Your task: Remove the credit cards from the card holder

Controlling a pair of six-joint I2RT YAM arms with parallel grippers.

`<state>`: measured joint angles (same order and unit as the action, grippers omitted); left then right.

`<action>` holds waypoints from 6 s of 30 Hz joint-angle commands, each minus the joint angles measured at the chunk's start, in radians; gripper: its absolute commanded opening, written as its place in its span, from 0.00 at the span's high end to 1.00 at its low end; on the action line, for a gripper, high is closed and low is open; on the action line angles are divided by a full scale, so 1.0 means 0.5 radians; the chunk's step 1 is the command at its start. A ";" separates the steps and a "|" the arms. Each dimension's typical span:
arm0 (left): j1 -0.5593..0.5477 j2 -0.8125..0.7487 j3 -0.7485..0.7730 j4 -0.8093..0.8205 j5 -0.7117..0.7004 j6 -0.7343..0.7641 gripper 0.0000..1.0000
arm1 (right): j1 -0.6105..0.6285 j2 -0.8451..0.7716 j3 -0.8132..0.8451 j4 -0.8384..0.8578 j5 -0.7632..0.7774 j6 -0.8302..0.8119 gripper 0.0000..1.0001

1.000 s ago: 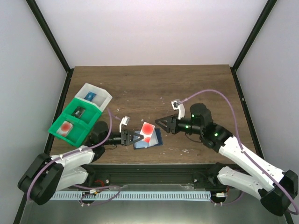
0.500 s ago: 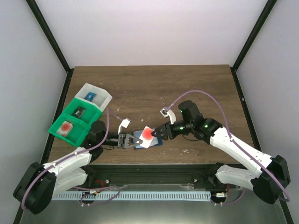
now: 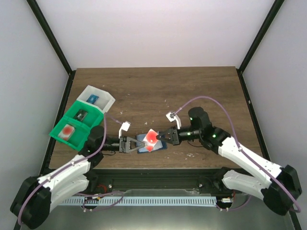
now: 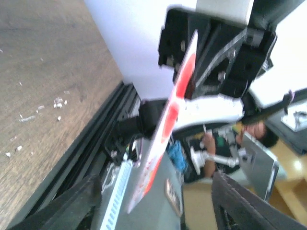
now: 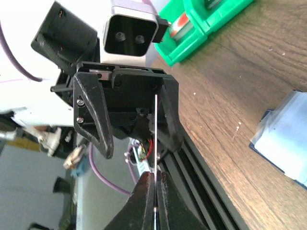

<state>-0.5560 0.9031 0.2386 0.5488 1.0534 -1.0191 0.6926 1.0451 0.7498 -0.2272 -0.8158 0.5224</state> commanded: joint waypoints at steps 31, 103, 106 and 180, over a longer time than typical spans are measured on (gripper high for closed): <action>0.006 -0.113 -0.112 0.632 -0.913 -0.581 1.00 | -0.012 0.021 -0.432 1.413 0.471 1.288 0.99; 2.597 0.163 0.999 -2.351 -1.177 0.899 1.00 | -0.012 -0.631 -0.225 -0.080 0.551 0.377 0.00; 2.600 0.198 1.057 -2.421 -1.325 0.921 1.00 | -0.013 -0.642 -0.265 -0.049 0.562 0.404 0.00; 2.649 0.823 1.158 -2.197 -1.472 1.274 0.97 | -0.012 -0.641 -0.382 0.107 0.566 0.623 0.00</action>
<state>0.7631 1.3117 0.7818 -0.5537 0.3946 -0.3992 0.6895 0.7433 0.5526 -0.1581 -0.5488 0.8284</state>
